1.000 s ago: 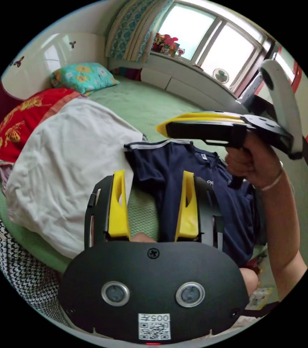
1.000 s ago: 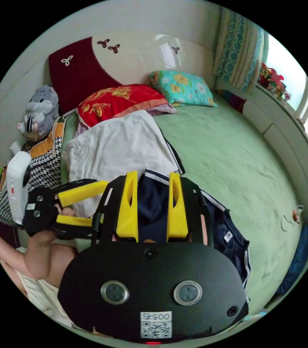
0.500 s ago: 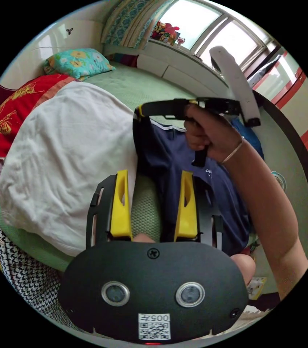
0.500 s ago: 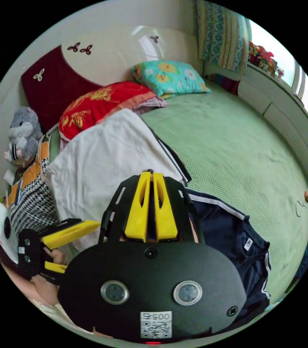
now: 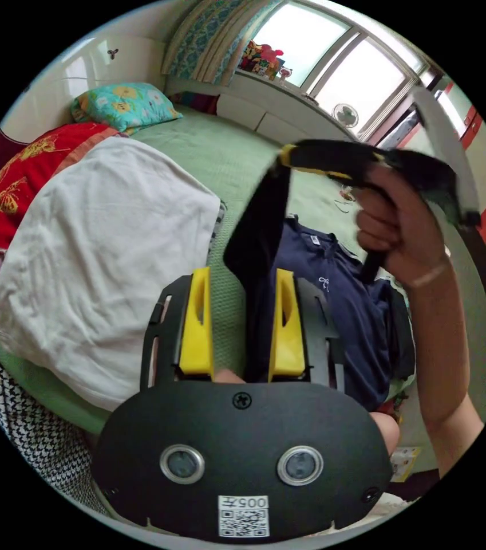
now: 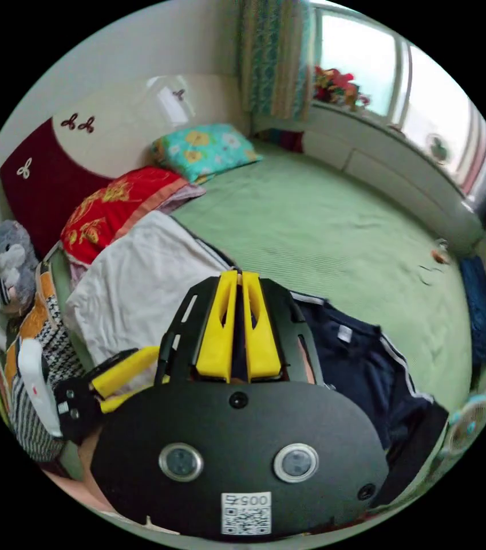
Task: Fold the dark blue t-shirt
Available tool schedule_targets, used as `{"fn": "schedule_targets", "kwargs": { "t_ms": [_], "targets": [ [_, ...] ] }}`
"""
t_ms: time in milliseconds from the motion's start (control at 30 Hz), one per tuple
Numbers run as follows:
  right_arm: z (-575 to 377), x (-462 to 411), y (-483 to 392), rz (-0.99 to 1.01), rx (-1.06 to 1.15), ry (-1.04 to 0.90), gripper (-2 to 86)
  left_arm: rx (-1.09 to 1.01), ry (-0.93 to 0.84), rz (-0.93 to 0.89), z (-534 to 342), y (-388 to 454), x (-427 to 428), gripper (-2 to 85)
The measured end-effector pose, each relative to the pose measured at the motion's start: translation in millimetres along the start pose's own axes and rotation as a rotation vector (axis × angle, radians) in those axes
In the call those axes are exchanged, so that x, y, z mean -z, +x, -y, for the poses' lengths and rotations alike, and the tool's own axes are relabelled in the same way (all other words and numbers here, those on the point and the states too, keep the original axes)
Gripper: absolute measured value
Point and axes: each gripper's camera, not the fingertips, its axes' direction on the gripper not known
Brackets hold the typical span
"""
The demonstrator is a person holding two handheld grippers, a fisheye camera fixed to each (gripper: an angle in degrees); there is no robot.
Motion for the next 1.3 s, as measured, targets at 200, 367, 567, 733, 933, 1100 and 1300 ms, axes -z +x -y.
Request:
{"fn": "schedule_targets", "kwargs": {
  "t_ms": [200, 367, 567, 733, 933, 1100, 1300],
  "targets": [
    [-36.8, 17.6, 31.1, 0.078, 0.021, 0.042, -1.2, -0.008, 0.036, 0.061, 0.4, 21.7, 1.6, 10.8],
    [-4.6, -25.9, 50.7, 0.128, -0.047, -0.001, -1.6, -0.021, -0.018, 0.009, -7.4, 27.3, 0.2, 13.2],
    [25.9, -77.9, 48.4, 0.254, -0.072, -0.112, -1.3, 0.003, -0.012, 0.085, -0.2, 19.0, -8.3, 17.7],
    [49.2, -118.5, 25.5, 0.304, -0.054, -0.174, -1.4, 0.063, -0.017, -0.004, 13.1, -3.3, -28.2, 16.7],
    [68.5, -161.3, 7.3, 0.295, -0.007, -0.242, -1.6, 0.089, -0.070, 0.110, 22.7, -16.2, -41.9, 7.8],
    [75.6, -172.6, 5.7, 0.252, 0.050, -0.237, -1.6, 0.101, -0.036, 0.089, 21.9, -27.8, -32.5, 2.0],
    [67.1, -156.2, 31.0, 0.280, 0.053, -0.187, -1.7, 0.081, -0.041, 0.053, 18.4, -26.6, -33.7, 1.8]
  ]
}}
